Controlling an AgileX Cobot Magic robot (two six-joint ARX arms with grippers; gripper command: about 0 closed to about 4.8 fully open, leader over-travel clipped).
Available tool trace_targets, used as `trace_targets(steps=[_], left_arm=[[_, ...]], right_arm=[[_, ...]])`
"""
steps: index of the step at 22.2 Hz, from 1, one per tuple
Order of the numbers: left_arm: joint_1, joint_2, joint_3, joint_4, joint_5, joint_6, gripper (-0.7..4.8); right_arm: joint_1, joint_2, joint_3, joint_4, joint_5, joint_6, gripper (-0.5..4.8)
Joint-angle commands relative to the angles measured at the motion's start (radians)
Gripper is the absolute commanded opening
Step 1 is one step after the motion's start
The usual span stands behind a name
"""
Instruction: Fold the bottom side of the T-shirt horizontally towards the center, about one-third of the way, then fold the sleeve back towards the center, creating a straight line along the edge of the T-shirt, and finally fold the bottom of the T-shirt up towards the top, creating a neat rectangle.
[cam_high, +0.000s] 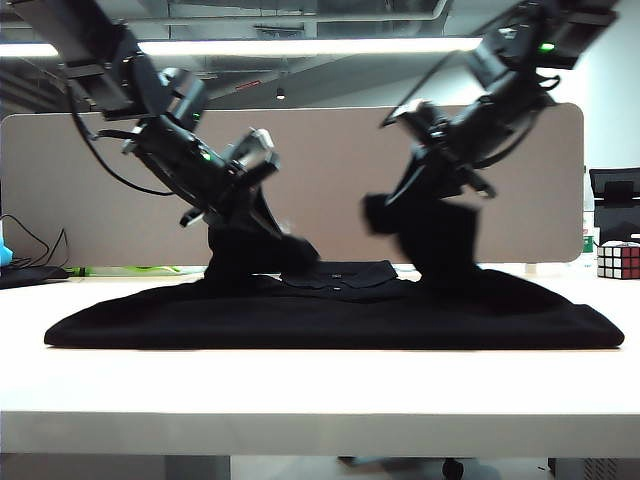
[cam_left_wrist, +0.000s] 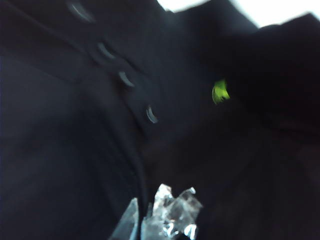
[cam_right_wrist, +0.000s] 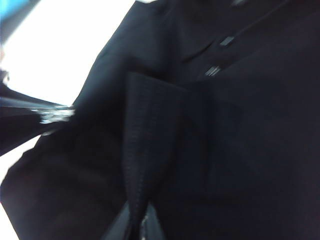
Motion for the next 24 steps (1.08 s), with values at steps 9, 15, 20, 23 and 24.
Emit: trace_targets(steps=[9,15,20,23,24], left_arm=[[0.104,-0.169,0.001,-0.423,0.098,0.041,3.05],[0.22,-0.483,-0.359,-0.423,0.087,-0.08,2.23],[0.37,-0.643,-0.704,-0.342,0.175,-0.14,3.03],[0.401,-0.643,-0.785,-0.321,0.177,-0.139,3.05],[0.404,-0.643,-0.813,-0.305,0.176,-0.14,3.05]], right_arm=[[0.006,-0.136,-0.002,-0.239,0.017,-0.014,3.36],[-0.082,-0.378,-0.126,-0.386,-0.055,0.083,3.37],[-0.125,-0.673,-0.595,-0.163,-0.059,0.248,3.37],[-0.155,-0.74,-0.766,-0.098,-0.058,0.295,3.37],[-0.178,-0.761,-0.841,-0.073,-0.049,0.299,3.37]])
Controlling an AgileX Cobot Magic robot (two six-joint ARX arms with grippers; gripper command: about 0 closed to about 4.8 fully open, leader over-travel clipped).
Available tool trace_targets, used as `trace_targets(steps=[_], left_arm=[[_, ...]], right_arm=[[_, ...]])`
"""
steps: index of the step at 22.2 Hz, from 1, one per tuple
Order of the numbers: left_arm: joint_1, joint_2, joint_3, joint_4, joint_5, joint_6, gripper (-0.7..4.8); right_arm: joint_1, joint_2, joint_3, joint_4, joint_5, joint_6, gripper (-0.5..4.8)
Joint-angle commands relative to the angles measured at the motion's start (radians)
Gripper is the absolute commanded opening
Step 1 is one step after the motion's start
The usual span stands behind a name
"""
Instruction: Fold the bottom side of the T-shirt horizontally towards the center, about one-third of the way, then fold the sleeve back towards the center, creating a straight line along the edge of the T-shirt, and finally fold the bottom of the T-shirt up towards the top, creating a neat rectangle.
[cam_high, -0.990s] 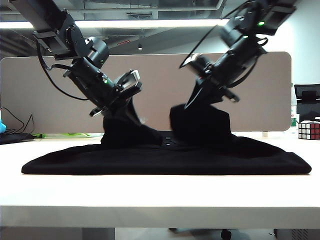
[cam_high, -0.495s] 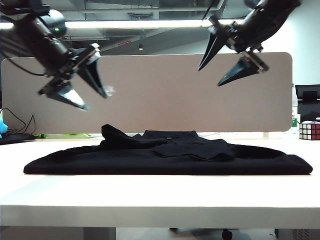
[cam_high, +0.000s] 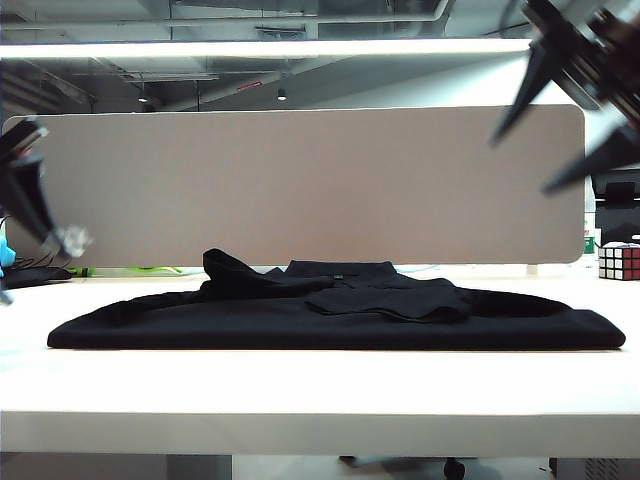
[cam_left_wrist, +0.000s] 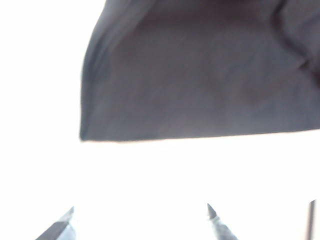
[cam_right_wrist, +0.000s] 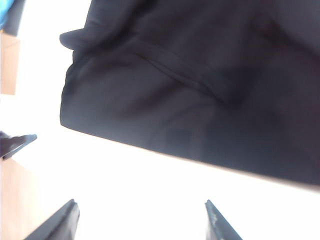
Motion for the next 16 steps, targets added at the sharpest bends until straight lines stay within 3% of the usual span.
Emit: trace_targets(steps=[1,5,9,16], left_arm=[[0.007,-0.004,-0.059,0.063,0.007,-0.003,3.05],[0.004,-0.004,-0.076,0.132,-0.024,-0.028,3.05],[0.004,0.002,-0.076,0.181,-0.06,-0.063,3.05],[-0.034,0.004,-0.076,0.209,-0.125,-0.066,3.05]], right_arm=[[-0.058,-0.044,-0.153,0.066,0.023,0.031,3.37],[-0.153,-0.043,-0.285,0.132,0.091,0.019,3.32],[-0.167,-0.018,-0.287,0.138,0.175,-0.045,3.03],[-0.167,0.101,-0.286,0.197,0.131,-0.056,3.04]])
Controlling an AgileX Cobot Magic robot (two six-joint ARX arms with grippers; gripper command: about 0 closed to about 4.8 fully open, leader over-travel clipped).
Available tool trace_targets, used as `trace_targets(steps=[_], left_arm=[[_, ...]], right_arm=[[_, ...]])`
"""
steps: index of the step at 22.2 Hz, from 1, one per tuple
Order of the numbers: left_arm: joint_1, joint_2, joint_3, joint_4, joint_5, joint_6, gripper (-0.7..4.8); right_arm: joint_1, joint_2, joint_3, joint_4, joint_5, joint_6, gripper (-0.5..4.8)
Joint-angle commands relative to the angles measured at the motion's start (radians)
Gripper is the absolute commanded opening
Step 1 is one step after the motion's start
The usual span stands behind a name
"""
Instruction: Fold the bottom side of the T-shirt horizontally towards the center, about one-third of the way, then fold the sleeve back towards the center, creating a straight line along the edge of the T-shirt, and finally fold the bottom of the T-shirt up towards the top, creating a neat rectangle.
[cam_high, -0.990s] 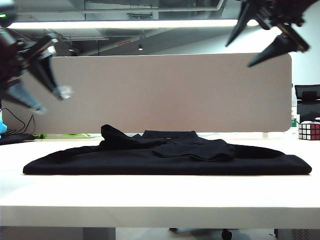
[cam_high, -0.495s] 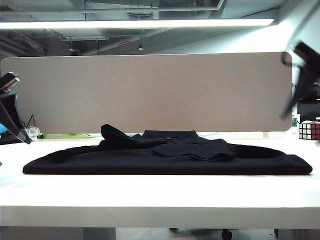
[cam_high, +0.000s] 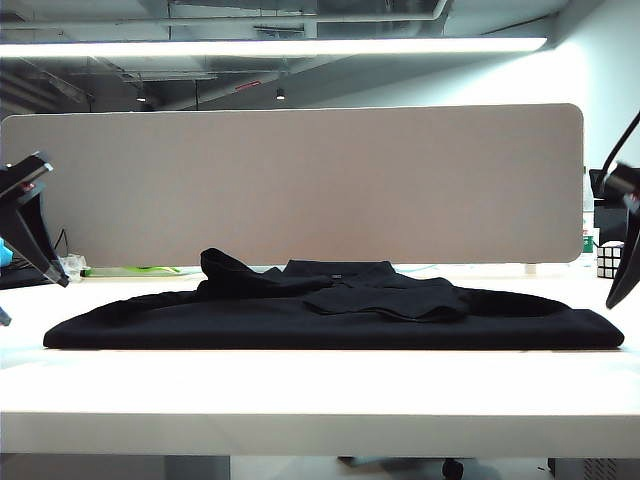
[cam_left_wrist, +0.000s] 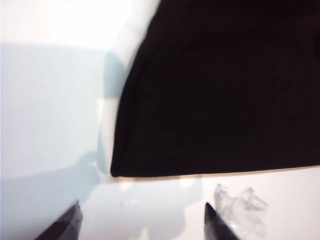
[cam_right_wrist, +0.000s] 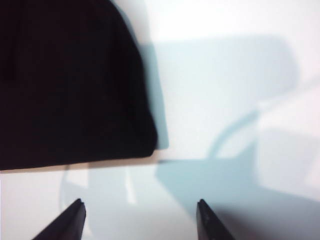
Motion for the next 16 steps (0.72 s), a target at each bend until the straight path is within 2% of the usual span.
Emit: trace_targets(steps=[1,5,16], left_arm=[[-0.021,0.001,0.003,0.03,-0.033,-0.001,3.05],[-0.05,0.044,0.011,0.058,-0.046,-0.048,3.05],[-0.104,0.167,0.012,0.116,-0.042,-0.068,3.05]], right_arm=[[0.0,0.049,0.003,0.042,-0.041,-0.005,3.05],[0.002,0.093,0.003,0.055,-0.041,-0.006,3.05],[0.002,0.1,0.003,0.152,-0.062,0.039,3.0]])
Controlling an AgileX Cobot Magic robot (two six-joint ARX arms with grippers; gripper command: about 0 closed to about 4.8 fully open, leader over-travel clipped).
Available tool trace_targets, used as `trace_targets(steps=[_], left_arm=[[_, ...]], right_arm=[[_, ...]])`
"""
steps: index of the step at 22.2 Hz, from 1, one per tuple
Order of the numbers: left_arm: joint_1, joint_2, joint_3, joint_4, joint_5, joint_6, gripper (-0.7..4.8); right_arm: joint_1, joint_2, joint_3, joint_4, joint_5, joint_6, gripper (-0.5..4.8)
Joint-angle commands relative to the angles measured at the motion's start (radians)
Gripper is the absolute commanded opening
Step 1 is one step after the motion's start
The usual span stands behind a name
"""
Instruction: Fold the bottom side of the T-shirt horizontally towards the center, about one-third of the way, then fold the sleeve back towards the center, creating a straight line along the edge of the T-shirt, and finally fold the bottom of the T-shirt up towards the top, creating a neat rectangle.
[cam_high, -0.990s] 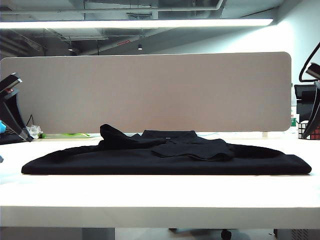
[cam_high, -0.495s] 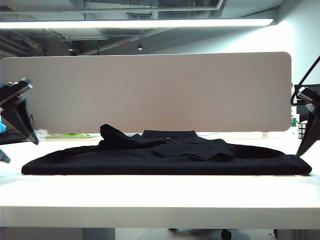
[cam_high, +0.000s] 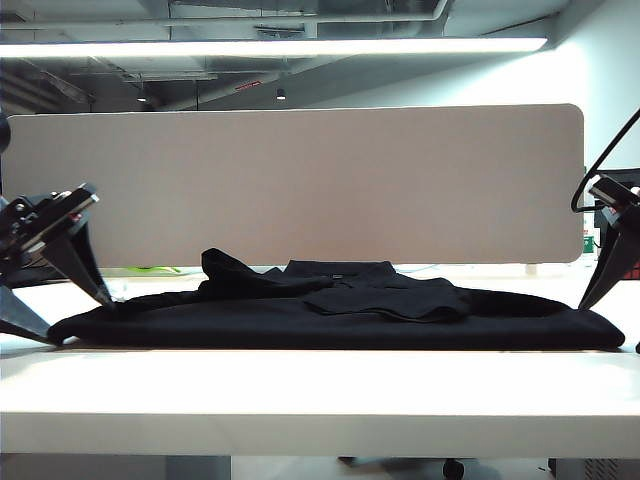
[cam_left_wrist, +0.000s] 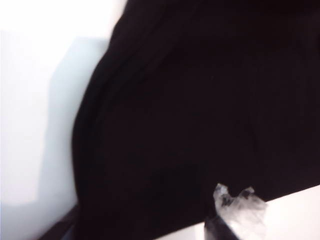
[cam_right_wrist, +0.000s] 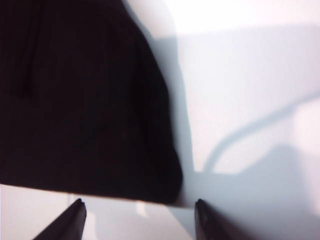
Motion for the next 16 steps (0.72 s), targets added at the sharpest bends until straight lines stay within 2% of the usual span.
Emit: trace_targets(steps=[1,4,16], left_arm=[[-0.02,0.023,-0.011,-0.023,-0.031,-0.013,3.05],[-0.039,0.027,-0.011,-0.017,-0.033,-0.014,3.05],[-0.04,0.027,-0.011,-0.008,-0.03,-0.031,3.05]], right_arm=[[0.0,0.004,-0.005,0.041,-0.003,0.037,2.93],[0.005,0.013,-0.004,0.101,-0.031,0.072,2.51],[0.023,0.03,-0.004,0.138,-0.042,0.087,2.51]])
